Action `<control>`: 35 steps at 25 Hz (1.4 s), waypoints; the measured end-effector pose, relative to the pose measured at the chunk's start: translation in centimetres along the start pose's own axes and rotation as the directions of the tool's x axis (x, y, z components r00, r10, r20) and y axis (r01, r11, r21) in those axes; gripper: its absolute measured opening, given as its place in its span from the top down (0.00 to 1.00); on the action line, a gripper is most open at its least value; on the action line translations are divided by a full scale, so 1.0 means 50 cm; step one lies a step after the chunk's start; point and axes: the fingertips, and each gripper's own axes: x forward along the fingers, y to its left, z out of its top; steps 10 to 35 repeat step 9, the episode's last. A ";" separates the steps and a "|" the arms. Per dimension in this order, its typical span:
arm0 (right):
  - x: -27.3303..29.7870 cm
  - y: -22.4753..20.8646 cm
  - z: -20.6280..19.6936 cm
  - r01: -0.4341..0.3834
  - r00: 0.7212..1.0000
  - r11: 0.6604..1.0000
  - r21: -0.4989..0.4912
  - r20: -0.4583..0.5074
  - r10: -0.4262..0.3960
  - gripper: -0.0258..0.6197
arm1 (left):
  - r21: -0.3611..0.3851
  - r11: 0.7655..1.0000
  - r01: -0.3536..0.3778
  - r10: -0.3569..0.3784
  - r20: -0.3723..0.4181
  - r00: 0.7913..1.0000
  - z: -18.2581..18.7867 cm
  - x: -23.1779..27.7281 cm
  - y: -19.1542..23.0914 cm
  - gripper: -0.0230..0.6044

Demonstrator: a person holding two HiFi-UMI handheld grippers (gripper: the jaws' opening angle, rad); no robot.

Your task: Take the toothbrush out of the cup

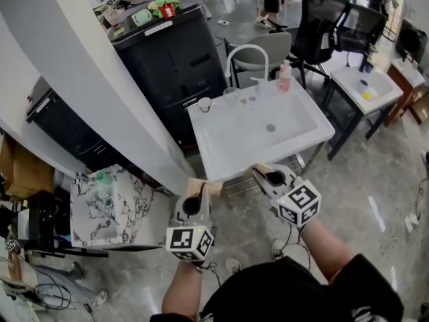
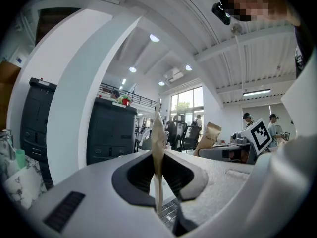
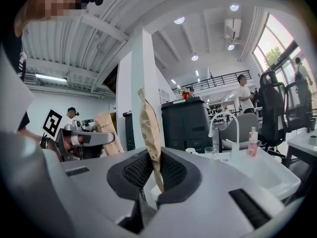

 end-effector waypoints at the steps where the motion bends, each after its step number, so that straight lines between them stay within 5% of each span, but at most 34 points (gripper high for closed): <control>1: -0.001 0.001 -0.001 -0.001 1.000 1.000 0.000 0.001 0.001 0.92 | -0.002 1.000 -0.001 0.001 0.001 1.000 -0.001 -0.001 -0.001 0.91; 35: -0.005 0.007 0.004 -0.006 1.000 1.000 -0.001 0.002 0.006 0.92 | 0.002 1.000 -0.003 0.003 0.003 1.000 0.005 -0.008 -0.005 0.91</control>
